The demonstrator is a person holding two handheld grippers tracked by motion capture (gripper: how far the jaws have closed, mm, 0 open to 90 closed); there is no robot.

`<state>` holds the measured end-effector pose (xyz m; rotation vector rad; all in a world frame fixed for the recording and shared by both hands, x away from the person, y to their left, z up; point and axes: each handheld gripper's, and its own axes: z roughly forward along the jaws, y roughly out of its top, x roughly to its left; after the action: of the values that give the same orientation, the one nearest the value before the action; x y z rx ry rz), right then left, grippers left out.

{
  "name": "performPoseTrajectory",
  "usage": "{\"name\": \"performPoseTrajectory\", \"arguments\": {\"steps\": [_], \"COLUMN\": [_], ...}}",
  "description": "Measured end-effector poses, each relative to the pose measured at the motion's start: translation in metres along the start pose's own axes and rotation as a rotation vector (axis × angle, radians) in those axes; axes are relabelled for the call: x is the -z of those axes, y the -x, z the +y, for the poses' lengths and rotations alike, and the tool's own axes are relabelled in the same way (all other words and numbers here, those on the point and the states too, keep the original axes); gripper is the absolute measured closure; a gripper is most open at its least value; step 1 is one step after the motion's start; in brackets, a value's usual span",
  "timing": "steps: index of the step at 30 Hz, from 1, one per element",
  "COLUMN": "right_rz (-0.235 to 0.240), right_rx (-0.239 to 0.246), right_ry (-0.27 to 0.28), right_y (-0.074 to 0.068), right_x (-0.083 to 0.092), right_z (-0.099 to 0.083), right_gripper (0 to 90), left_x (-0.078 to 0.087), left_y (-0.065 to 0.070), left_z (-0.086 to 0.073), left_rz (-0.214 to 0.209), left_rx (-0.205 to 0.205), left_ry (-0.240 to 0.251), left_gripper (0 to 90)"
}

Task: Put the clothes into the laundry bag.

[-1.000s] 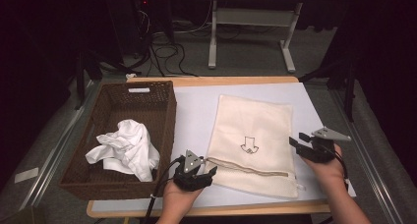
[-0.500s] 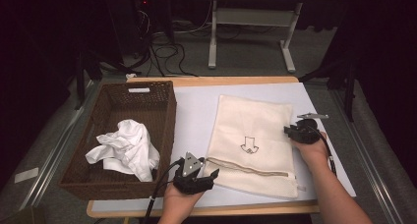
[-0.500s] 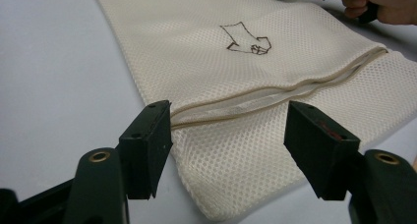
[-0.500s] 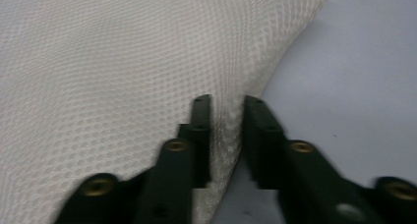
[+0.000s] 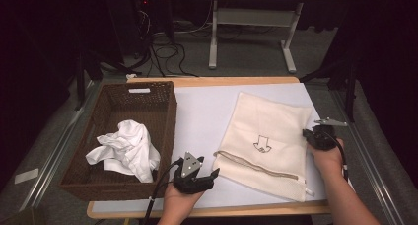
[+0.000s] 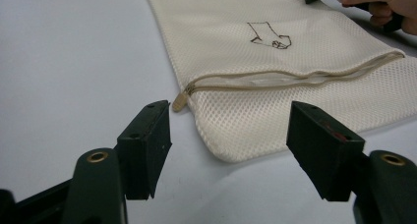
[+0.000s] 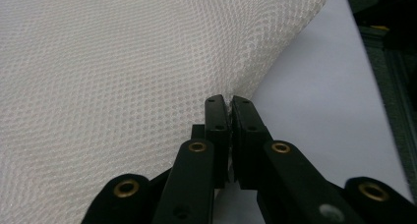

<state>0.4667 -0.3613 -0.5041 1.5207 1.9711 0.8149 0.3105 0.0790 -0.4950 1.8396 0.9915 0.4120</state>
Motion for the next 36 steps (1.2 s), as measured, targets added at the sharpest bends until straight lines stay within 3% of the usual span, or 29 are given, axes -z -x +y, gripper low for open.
{"name": "performPoseTrajectory", "arguments": {"steps": [4,6,9,11,14,16,17,21,22,25,26,31,36], "right_rz": [-0.007,-0.002,0.019,0.046,0.050,0.050,0.054,0.097,0.111,0.121,0.133,0.154,0.166], "right_rx": [-0.016,-0.015,0.004,0.004,0.041,0.058,0.086,0.119,0.151,0.168,0.188,0.210,0.202], "right_ry": [0.006,0.010,0.054,0.088,0.132,0.145,0.174,0.198,0.219,0.228,0.272,0.273,0.287], "right_y": [0.010,0.011,0.010,0.005,-0.006,-0.010,-0.021,-0.037,-0.053,-0.063,-0.071,-0.073,-0.070], "right_x": [0.006,0.008,0.017,0.026,0.042,0.048,0.063,0.082,0.099,0.110,0.120,0.121,0.123], "right_z": [-0.008,-0.009,-0.010,-0.011,-0.017,-0.019,-0.024,-0.028,-0.033,-0.037,-0.046,-0.061,-0.062], "right_gripper": [85.4,77.1,59.6,42.0,19.4,14.3,4.2,0.5,0.5,0.5,0.4,0.4,0.4], "left_x": [-0.001,-0.002,-0.003,-0.003,-0.003,-0.004,-0.004,-0.006,-0.006,-0.006,-0.005,-0.003,0.002], "left_y": [0.002,0.003,0.002,0.001,0.001,0.002,0.002,0.002,0.003,0.004,0.005,0.008,0.013], "left_z": [0.000,0.000,-0.001,-0.001,-0.001,0.000,0.000,0.001,0.001,0.001,0.000,0.003,0.010], "left_rz": [-0.002,-0.007,-0.016,0.001,0.030,0.043,0.047,0.036,0.036,0.024,0.031,0.044,0.059], "left_rx": [-0.007,-0.015,-0.005,-0.013,-0.022,-0.025,-0.025,-0.015,-0.018,-0.017,-0.031,-0.045,-0.066], "left_ry": [0.005,0.004,-0.012,-0.006,0.004,0.005,0.009,-0.001,-0.013,-0.022,-0.021,0.008,0.040], "left_gripper": [33.1,32.8,31.2,28.9,22.6,15.9,14.9,2.1,0.2,0.2,0.2,0.2,0.2]}}
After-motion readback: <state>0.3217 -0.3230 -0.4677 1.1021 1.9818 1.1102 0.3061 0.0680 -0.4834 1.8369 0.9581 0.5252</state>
